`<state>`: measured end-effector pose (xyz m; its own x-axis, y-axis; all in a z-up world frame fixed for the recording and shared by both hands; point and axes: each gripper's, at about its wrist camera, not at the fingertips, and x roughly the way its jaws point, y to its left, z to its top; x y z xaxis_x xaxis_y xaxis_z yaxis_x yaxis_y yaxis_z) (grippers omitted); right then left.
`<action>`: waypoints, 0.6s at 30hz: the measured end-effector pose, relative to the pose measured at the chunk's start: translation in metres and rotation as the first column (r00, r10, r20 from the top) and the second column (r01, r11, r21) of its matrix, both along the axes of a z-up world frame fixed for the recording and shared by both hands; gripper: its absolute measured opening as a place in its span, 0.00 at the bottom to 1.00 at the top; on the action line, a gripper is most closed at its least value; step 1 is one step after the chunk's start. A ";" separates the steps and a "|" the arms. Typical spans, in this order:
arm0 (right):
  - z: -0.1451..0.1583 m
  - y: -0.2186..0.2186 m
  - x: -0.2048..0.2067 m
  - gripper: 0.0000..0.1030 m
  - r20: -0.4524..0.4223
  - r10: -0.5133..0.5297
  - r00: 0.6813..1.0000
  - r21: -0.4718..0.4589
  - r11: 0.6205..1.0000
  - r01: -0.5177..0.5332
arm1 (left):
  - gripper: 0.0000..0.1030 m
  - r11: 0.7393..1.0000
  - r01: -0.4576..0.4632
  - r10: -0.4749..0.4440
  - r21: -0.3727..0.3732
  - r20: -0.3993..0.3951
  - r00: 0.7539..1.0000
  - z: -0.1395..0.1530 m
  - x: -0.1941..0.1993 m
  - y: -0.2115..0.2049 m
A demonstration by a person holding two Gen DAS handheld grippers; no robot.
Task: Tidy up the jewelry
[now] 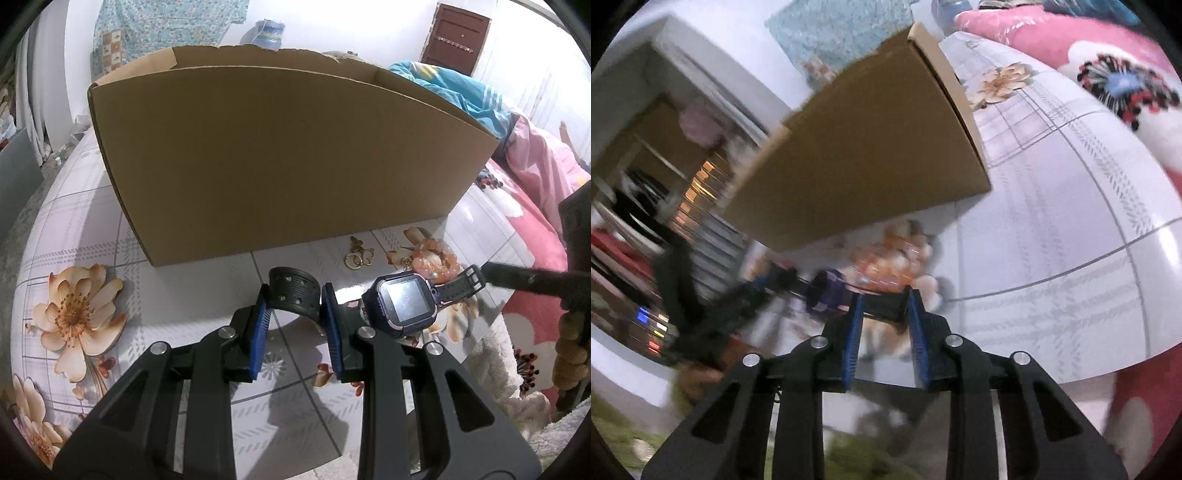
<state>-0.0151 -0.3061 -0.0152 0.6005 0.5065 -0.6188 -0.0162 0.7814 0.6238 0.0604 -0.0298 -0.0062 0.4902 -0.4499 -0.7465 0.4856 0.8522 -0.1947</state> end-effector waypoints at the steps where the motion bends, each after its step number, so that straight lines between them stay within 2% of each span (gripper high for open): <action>1: 0.000 0.000 0.000 0.23 0.002 -0.002 1.000 0.007 1.000 0.002 | 0.26 1.000 0.000 0.000 -0.003 -0.001 1.000 0.000 0.000 0.000; 8: -0.004 0.010 0.006 0.17 -0.029 -0.029 0.999 -0.106 0.994 0.026 | 0.26 1.000 0.002 -0.002 -0.009 0.000 1.000 0.000 0.000 0.002; 11: -0.008 0.010 0.007 0.17 -0.043 -0.024 0.999 -0.097 0.995 0.020 | 0.26 1.000 0.002 -0.002 -0.011 0.001 1.000 0.000 0.000 0.003; 14: -0.007 0.014 0.007 0.16 -0.032 -0.029 0.999 -0.134 0.991 0.024 | 0.26 1.000 0.003 -0.003 -0.015 0.000 1.000 0.000 0.000 0.003; 17: -0.008 0.019 0.010 0.07 -0.032 -0.040 0.999 -0.185 0.982 0.034 | 0.26 1.000 0.006 -0.006 -0.014 0.005 1.000 0.000 0.001 0.003; 18: -0.007 0.019 0.010 0.06 -0.031 -0.044 0.999 -0.202 0.979 0.037 | 0.26 1.000 0.006 -0.006 -0.014 0.006 1.000 0.000 0.001 0.003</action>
